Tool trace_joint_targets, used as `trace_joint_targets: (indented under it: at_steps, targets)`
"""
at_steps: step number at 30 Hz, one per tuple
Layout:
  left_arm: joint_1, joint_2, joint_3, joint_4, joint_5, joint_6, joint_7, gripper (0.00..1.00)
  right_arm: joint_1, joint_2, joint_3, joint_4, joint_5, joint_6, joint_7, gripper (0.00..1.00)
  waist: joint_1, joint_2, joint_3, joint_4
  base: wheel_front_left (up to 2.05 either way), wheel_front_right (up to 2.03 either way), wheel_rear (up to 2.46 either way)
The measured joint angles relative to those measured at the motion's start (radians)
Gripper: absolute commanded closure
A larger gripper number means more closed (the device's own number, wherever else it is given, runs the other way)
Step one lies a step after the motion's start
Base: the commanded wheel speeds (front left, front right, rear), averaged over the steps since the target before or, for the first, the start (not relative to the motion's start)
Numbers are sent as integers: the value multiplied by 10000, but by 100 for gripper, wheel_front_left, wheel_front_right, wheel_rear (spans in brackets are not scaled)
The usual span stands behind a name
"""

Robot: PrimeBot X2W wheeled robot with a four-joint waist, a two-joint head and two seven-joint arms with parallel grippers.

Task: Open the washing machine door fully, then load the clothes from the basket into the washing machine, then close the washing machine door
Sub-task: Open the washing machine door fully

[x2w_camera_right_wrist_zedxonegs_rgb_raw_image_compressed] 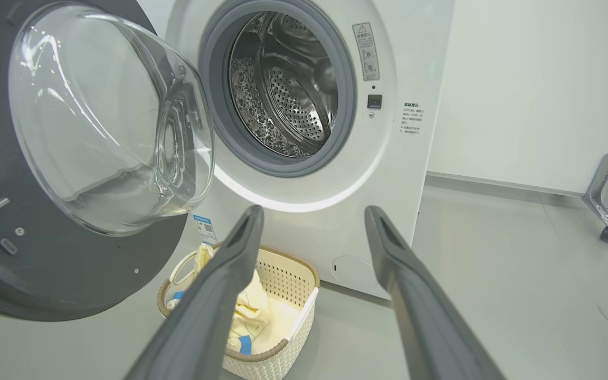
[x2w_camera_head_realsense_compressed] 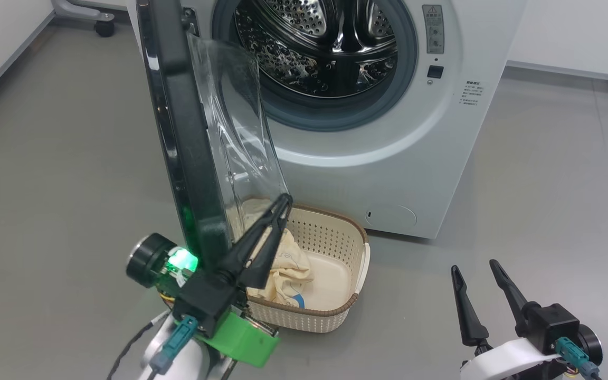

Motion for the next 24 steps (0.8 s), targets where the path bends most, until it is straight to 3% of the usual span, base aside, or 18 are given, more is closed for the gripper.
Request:
trace_joint_targets:
  at_steps: [5, 10, 24]
  targets:
    - [222, 44, -644, 430, -105, -50, 437, 100, -2, 23, -173, -2, -69, 48, 0, 0, 0, 0, 146, -51, 0, 0, 0]
    - [414, 56, -652, 922, -236, -33, 821, 100, -2, 63, -284, 0, -119, 88, 0, 0, 0, 0, 212, -52, 0, 0, 0]
    - [446, 61, 38, 1517, -282, 786, 1080, 100, -3, 127, -449, -2, -318, 244, 0, 0, 0, 0, 379, 4, 0, 0, 0]
